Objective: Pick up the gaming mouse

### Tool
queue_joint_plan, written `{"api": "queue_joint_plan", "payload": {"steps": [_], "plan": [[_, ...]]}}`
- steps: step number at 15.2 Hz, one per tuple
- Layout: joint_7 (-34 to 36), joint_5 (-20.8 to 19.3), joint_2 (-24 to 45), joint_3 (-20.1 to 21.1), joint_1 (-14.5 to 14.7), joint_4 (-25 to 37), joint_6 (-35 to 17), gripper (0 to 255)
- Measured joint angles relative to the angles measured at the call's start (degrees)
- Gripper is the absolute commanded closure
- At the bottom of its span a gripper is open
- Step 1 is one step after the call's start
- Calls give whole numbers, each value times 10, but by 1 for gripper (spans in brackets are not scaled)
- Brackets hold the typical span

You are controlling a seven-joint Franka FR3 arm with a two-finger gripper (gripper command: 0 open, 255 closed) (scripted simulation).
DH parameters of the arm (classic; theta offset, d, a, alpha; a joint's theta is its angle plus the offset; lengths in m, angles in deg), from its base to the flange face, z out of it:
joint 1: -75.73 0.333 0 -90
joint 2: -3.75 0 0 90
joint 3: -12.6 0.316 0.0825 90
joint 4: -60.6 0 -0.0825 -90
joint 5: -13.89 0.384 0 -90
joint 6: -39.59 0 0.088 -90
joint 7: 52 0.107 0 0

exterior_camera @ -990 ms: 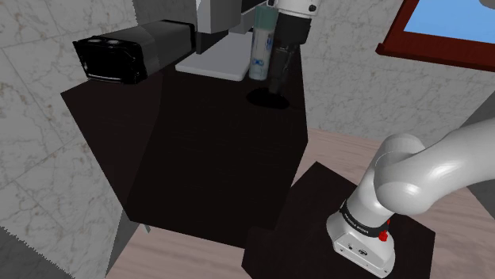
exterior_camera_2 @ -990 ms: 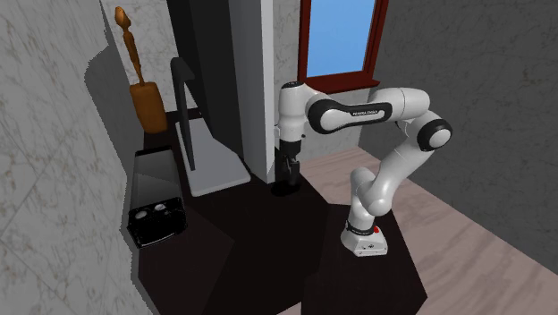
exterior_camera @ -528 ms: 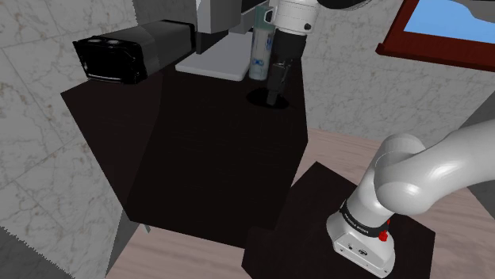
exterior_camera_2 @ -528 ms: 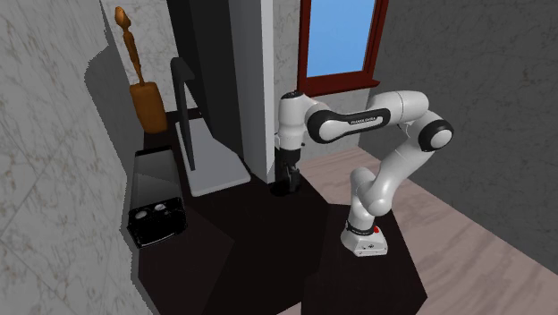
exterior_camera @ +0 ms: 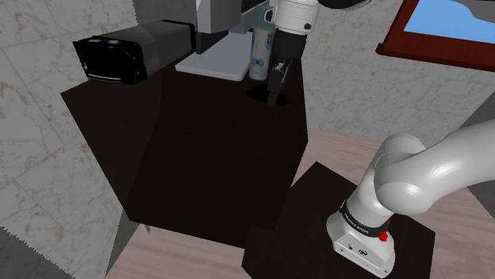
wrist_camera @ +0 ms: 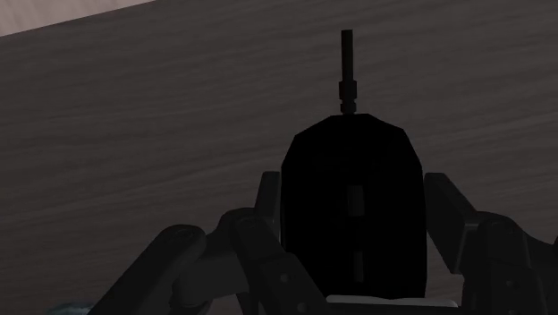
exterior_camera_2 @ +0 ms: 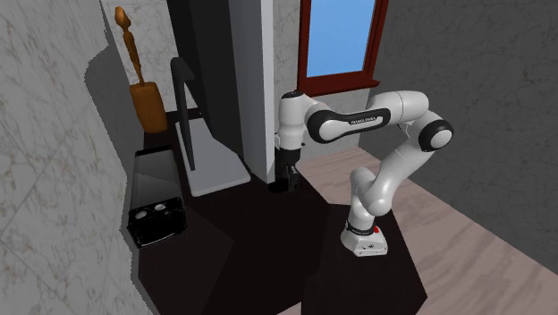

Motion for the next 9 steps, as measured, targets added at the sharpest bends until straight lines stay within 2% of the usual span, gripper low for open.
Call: {"api": "queue_joint_plan", "payload": {"steps": [4,9], "plan": [[1,0,2,0,0,9,9,255],[3,-1,9,-1,0,49,42,255]]}}
